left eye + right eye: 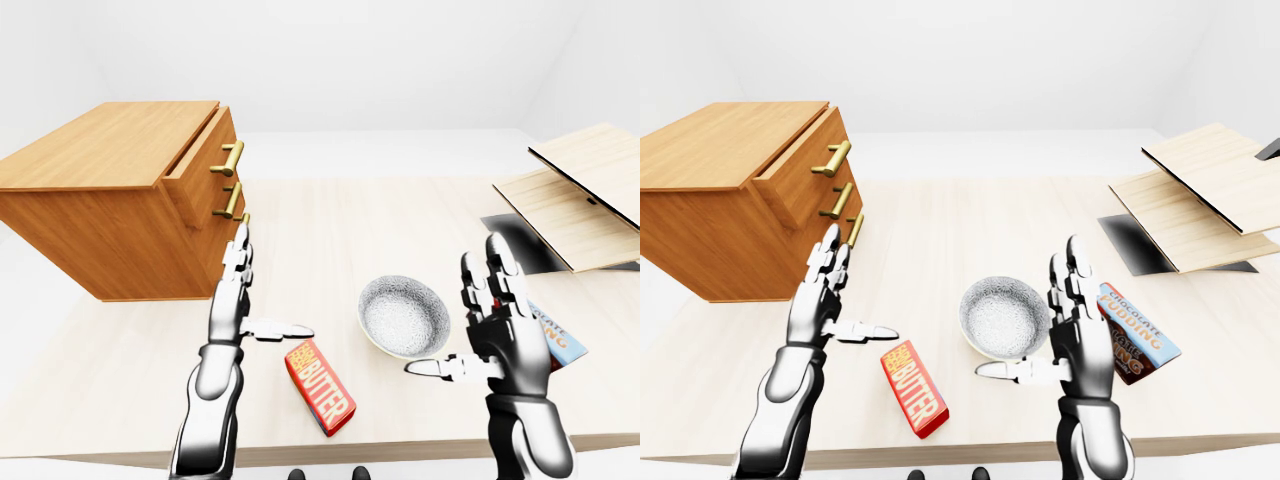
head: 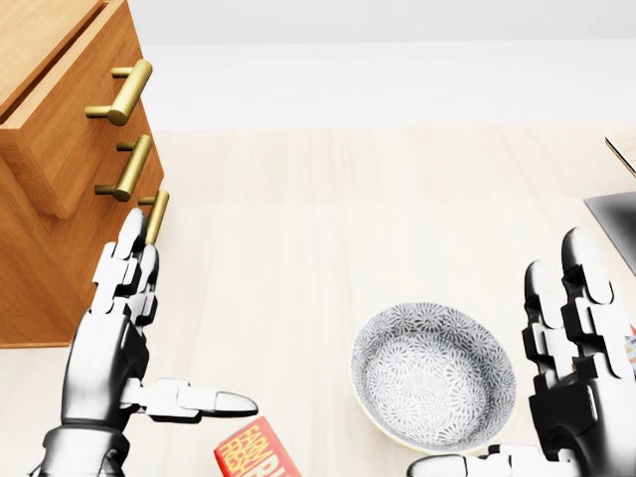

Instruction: Close the top drawer of the cabinet and put the bowl on top of it.

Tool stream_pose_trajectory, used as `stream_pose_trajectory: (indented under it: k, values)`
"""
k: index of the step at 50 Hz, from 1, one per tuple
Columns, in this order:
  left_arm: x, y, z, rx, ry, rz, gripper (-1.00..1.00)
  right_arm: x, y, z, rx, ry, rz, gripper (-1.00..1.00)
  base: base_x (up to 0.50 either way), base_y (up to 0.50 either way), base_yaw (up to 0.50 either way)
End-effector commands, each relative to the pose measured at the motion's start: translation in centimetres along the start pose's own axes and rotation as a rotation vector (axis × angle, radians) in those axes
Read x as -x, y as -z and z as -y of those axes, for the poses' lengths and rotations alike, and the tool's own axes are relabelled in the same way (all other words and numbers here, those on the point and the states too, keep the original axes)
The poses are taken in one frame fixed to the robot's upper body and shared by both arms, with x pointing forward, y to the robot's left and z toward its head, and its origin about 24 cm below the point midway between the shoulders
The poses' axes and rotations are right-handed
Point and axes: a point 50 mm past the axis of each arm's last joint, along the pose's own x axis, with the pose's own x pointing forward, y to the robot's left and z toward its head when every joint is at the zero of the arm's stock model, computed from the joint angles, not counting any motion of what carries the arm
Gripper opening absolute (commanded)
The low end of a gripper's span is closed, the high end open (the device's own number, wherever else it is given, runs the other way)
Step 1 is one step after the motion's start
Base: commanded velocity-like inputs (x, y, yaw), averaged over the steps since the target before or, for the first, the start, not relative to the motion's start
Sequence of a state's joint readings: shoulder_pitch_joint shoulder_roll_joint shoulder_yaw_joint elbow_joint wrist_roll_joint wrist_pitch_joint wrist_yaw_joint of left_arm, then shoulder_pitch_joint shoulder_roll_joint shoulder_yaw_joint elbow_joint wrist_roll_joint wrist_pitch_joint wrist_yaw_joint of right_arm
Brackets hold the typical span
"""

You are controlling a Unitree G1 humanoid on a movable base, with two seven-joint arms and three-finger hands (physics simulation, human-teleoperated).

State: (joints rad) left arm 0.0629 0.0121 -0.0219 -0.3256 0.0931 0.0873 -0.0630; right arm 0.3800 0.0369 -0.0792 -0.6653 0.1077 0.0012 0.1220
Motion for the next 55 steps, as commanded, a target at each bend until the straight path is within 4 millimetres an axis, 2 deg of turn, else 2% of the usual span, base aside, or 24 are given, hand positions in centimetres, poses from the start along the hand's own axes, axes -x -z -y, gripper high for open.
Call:
stream_pose_trajectory:
  k: [1, 5, 8, 22, 27, 39, 46, 55]
  values:
    - [-2.9, -0.9, 0.5, -0.039, 0.006, 0.048, 1.0, 0.3, -0.5, 0.2, 0.003, 0.003, 0.017, 1.0, 0.0, 0.0, 0.0]
    - [-4.4, -1.6, 0.4, -0.049, 0.0, 0.076, 1.0, 0.2, -0.8, 0.4, 0.001, 0.01, 0.022, 1.0, 0.0, 0.0, 0.0]
    - [-5.3, -1.2, 0.2, -0.035, -0.003, 0.057, 1.0, 0.1, -0.7, 0.4, 0.009, 0.01, 0.021, 1.0, 0.0, 0.0, 0.0]
    - [-7.8, -3.0, 0.1, -0.029, -0.002, 0.116, 1.0, 0.5, -1.4, 0.8, 0.004, 0.023, 0.042, 1.0, 0.0, 0.0, 0.0]
    - [-8.6, -3.1, -0.4, -0.023, -0.013, 0.108, 1.0, 0.6, -1.8, 1.1, -0.001, 0.031, 0.051, 1.0, 0.0, 0.0, 0.0]
    - [-9.7, -4.0, -1.0, -0.011, -0.01, 0.13, 1.0, 1.7, -2.8, 1.2, -0.017, 0.024, 0.074, 1.0, 0.0, 0.0, 0.0]
    - [-10.4, -3.6, -1.4, -0.001, -0.01, 0.102, 1.0, 1.7, -2.7, 1.4, -0.022, 0.026, 0.079, 1.0, 0.0, 0.0, 0.0]
    - [-10.4, -4.1, -2.3, 0.012, -0.028, 0.122, 1.0, 2.0, -3.1, 1.5, -0.03, 0.027, 0.092, 1.0, 0.0, 0.0, 0.0]
